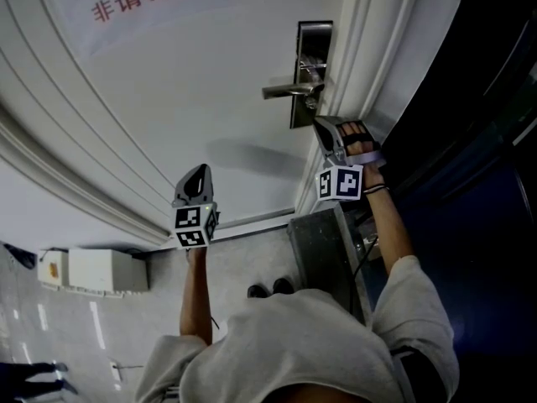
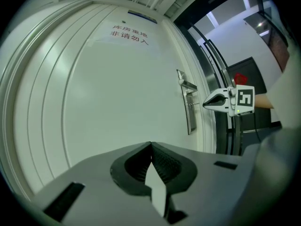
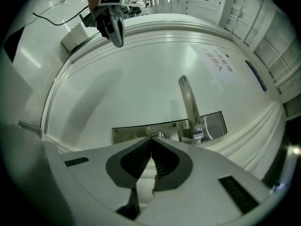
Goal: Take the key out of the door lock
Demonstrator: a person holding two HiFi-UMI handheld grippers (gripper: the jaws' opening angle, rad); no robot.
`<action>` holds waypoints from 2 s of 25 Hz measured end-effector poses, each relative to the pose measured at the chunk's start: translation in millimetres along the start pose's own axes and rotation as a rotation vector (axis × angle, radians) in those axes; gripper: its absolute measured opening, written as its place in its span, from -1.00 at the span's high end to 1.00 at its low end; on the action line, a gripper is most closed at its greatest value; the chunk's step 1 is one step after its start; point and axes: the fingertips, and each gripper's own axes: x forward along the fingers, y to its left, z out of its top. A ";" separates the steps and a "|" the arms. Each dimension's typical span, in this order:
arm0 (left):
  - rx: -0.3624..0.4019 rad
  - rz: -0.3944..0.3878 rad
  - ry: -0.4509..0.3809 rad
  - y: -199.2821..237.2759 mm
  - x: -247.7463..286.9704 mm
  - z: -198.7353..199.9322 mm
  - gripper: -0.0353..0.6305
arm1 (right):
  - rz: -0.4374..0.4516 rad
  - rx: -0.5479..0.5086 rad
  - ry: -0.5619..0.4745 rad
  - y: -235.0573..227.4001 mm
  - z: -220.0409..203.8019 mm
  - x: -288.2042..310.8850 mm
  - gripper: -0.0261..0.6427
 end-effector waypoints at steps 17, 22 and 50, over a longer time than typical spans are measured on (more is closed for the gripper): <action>0.006 0.002 0.000 0.6 -4.4 -0.7 0.84 | -0.027 -0.009 0.027 -12.5 -3.3 25.3 0.41; 0.004 0.004 0.002 1.8 -4.0 -1.5 0.84 | -0.040 -0.024 0.029 -14.0 -4.5 36.7 0.53; -0.003 -0.015 0.002 -7.4 -4.2 -4.1 0.84 | -0.087 -0.015 0.039 -16.1 1.3 14.0 0.83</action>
